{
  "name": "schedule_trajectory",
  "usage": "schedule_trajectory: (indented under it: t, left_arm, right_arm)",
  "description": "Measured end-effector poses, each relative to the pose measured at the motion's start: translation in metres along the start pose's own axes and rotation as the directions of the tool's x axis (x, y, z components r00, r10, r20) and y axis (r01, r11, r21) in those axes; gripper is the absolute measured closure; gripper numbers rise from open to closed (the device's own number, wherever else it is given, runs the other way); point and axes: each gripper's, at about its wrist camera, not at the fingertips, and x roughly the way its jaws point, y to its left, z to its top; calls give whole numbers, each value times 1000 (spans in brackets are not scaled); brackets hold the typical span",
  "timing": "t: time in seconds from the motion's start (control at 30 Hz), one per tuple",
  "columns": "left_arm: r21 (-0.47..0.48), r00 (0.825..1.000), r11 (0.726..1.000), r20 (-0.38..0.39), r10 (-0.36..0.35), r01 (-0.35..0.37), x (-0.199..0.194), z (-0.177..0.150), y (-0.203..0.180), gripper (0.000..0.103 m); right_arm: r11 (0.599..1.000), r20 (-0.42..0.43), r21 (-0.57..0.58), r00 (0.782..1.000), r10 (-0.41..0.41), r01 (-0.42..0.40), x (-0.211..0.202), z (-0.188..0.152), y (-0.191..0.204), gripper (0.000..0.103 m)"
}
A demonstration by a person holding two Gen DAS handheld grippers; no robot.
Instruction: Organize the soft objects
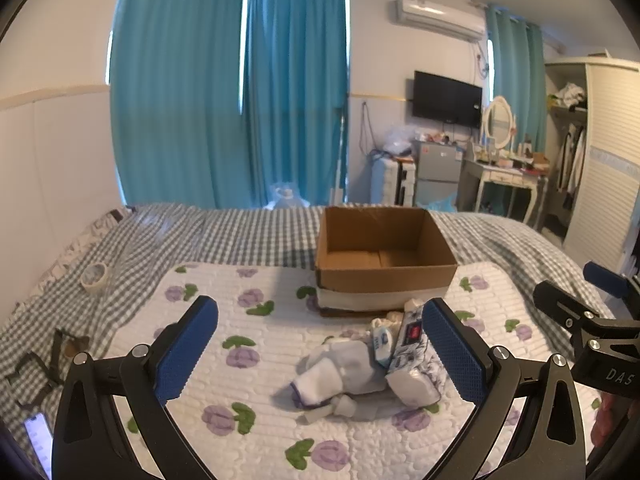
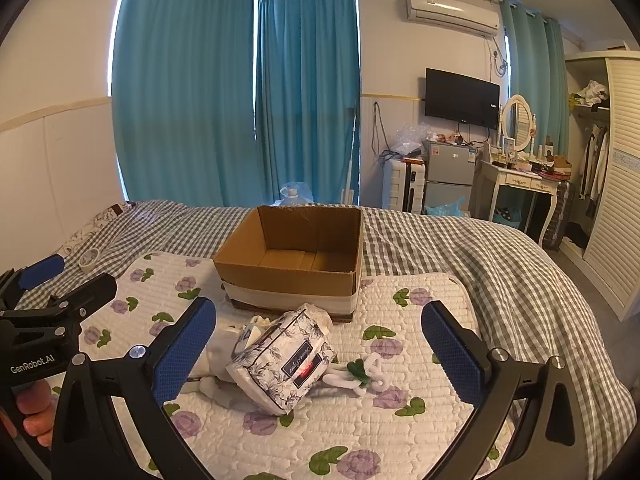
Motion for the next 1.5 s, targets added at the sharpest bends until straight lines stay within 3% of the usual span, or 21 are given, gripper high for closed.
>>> schedule_trajectory:
  t: [1.5]
  left_arm:
    - [4, 1000, 1000, -1, 11, -11, 3, 0, 6, 0]
  right_arm:
    - [1000, -28, -18, 999, 18, -18, 8, -2, 9, 0]
